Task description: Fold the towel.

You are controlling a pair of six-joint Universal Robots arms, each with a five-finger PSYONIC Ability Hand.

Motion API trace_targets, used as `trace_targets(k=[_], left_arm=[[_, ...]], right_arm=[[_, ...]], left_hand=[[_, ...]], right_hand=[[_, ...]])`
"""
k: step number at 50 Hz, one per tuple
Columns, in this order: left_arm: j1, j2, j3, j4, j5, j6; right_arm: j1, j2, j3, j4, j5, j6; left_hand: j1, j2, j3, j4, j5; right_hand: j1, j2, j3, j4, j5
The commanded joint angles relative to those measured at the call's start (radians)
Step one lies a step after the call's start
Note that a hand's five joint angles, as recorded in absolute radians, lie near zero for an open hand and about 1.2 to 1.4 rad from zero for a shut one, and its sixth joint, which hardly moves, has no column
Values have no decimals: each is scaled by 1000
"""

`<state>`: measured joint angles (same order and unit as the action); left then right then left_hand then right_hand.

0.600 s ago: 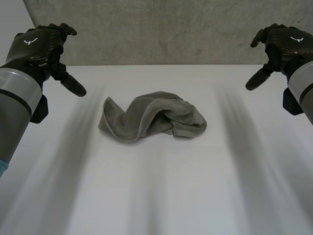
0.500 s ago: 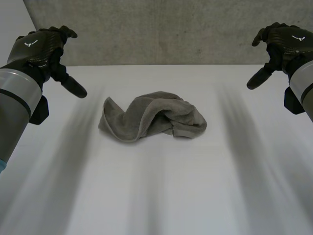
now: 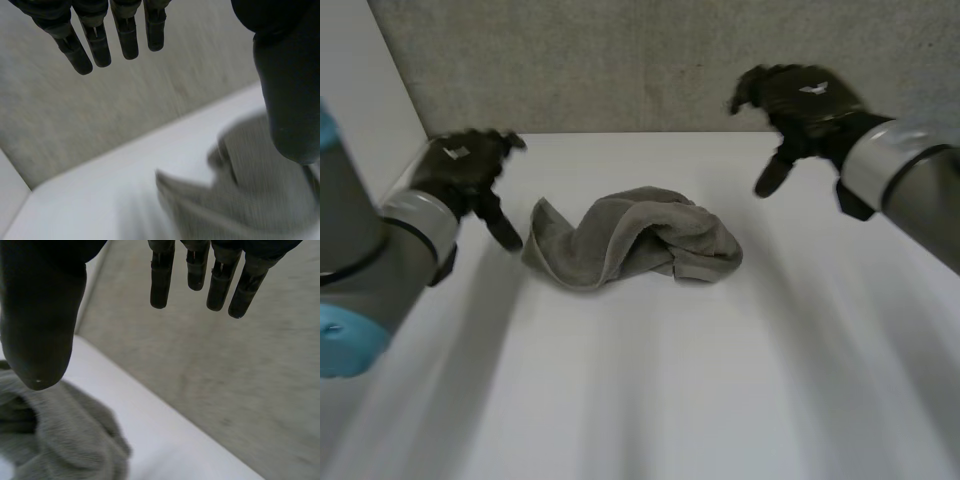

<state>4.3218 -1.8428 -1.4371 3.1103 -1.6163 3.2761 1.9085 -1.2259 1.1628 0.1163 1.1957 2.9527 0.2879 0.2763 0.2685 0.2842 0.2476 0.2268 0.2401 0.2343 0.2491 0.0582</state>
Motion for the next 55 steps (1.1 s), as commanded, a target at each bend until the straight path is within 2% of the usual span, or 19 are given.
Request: trace_targets(k=[1, 10, 16, 17, 18, 20, 21, 22, 23, 27, 29, 32, 34, 40, 46, 51, 52, 54, 55], left_arm=[[25, -257, 53, 63, 39, 242], [29, -424, 124, 189, 116, 355], [29, -492, 167, 199, 128, 419], [29, -504, 175, 199, 128, 424], [29, -504, 175, 199, 128, 424], [24, -510, 178, 200, 130, 421], [24, -510, 178, 200, 130, 421], [21, -504, 176, 205, 128, 418], [12, -494, 175, 205, 127, 413], [-2, -431, 156, 205, 125, 405], [-7, -334, 94, 206, 127, 386], [-8, -283, 55, 211, 125, 375], [-7, -176, -26, 203, 121, 347], [-10, 63, -128, 195, 125, 312], [-7, 111, -59, 199, 121, 313], [-8, -8, 189, 194, 102, 318], [-8, -9, 190, 194, 102, 318], [-13, -87, 350, 208, 81, 318], [-13, -87, 351, 208, 81, 318]], right_arm=[[78, 322, -308, 87, -54, -56], [126, 663, -672, 272, -51, -67], [144, 810, -824, 373, -42, -81], [146, 819, -834, 378, -25, -93], [146, 819, -835, 378, -25, -93], [150, 813, -833, 376, 28, -109], [150, 813, -833, 376, 28, -109], [149, 797, -832, 369, 68, -109], [150, 765, -825, 365, 109, -104], [146, 651, -733, 359, 156, -98], [130, 475, -527, 321, 151, -115], [127, 370, -413, 280, 140, -126], [126, 204, -227, 261, 137, -205], [119, -16, 1, 313, 162, -487], [119, -35, -43, 166, 199, -497], [132, 35, -123, -198, 217, -491], [132, 36, -123, -199, 217, -491], [133, 101, -198, -405, 278, -495], [133, 102, -198, -406, 278, -495]], left_hand=[[-83, -72, -64, -79, -217], [-60, -48, -40, -56, -194], [11, 22, 30, 14, -123], [141, 153, 161, 145, 7], [143, 154, 162, 147, 9], [718, 729, 737, 721, 583], [721, 733, 741, 725, 587], [1064, 1076, 1084, 1068, 930], [1108, 1120, 1127, 1112, 974], [1108, 1120, 1128, 1112, 974], [1108, 1120, 1128, 1112, 974], [1108, 1120, 1128, 1112, 974], [1108, 1120, 1128, 1112, 974], [1108, 1120, 1128, 1112, 974], [1108, 1120, 1128, 1112, 974], [1108, 1120, 1128, 1112, 974], [1108, 1120, 1128, 1112, 974], [1108, 1120, 1128, 1112, 974], [1108, 1120, 1128, 1112, 974]], right_hand=[[-52, -66, -60, -75, -58], [-52, -66, -60, -75, -58], [249, 235, 241, 226, 243], [403, 389, 395, 380, 397], [404, 391, 397, 382, 398], [798, 785, 791, 776, 792], [801, 787, 793, 778, 795], [1036, 1023, 1029, 1014, 1030], [1168, 1155, 1161, 1146, 1162], [1169, 1156, 1162, 1147, 1164], [1169, 1156, 1162, 1147, 1164], [1169, 1156, 1162, 1147, 1164], [1169, 1156, 1162, 1147, 1164], [1169, 1156, 1162, 1147, 1164], [1169, 1156, 1162, 1147, 1164], [1169, 1156, 1162, 1147, 1164], [1169, 1156, 1162, 1147, 1164], [1169, 1156, 1162, 1147, 1164], [1169, 1156, 1162, 1147, 1164]])
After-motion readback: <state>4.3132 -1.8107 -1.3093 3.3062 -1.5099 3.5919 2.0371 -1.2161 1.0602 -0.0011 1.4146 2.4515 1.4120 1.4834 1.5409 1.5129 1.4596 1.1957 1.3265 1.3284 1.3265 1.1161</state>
